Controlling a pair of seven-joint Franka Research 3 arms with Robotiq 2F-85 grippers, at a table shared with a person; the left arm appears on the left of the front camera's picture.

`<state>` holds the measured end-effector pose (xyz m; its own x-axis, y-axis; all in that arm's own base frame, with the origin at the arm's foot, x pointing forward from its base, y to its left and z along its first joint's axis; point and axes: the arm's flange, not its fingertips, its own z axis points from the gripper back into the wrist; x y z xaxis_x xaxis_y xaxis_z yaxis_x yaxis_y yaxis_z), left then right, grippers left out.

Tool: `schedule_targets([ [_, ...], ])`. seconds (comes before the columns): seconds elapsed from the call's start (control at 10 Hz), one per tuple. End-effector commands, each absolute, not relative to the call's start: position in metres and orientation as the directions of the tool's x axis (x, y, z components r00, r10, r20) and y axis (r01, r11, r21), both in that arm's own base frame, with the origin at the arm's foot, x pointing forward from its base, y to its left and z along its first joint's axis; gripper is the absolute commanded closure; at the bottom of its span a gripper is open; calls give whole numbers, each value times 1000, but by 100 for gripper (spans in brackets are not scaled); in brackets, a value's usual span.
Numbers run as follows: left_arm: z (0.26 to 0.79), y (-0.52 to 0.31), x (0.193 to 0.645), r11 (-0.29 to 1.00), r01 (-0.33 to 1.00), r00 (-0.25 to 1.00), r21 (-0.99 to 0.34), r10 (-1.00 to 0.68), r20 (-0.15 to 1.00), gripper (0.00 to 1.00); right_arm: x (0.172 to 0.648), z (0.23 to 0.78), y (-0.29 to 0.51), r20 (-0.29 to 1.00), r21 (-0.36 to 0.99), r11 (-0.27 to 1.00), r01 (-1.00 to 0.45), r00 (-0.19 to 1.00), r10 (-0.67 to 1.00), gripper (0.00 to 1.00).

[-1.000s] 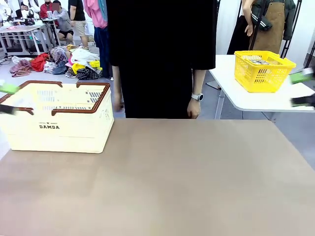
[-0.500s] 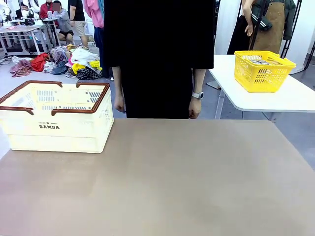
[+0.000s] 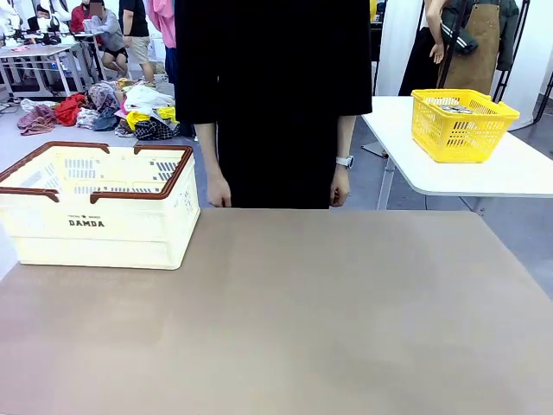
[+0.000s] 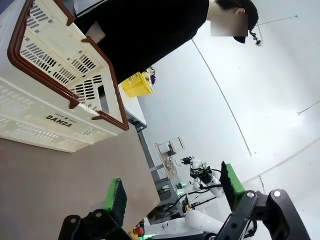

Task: Place the drinks into the Shopping basket.
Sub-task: Pick up one drink and place it into the Shopping basket.

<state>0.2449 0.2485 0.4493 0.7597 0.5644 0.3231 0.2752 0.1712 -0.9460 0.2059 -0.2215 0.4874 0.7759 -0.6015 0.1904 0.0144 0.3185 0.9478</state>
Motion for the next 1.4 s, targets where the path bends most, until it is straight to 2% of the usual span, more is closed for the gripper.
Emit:
schedule_targets([
  [0.0, 451, 249, 244, 175, 290, 761, -941, 554, 337, 0, 204, 490, -226, 221, 947, 320, -22, 768, -601, 0],
  [1.3, 451, 249, 244, 175, 290, 761, -941, 554, 337, 0, 204, 490, -226, 221, 947, 320, -22, 768, -601, 0],
])
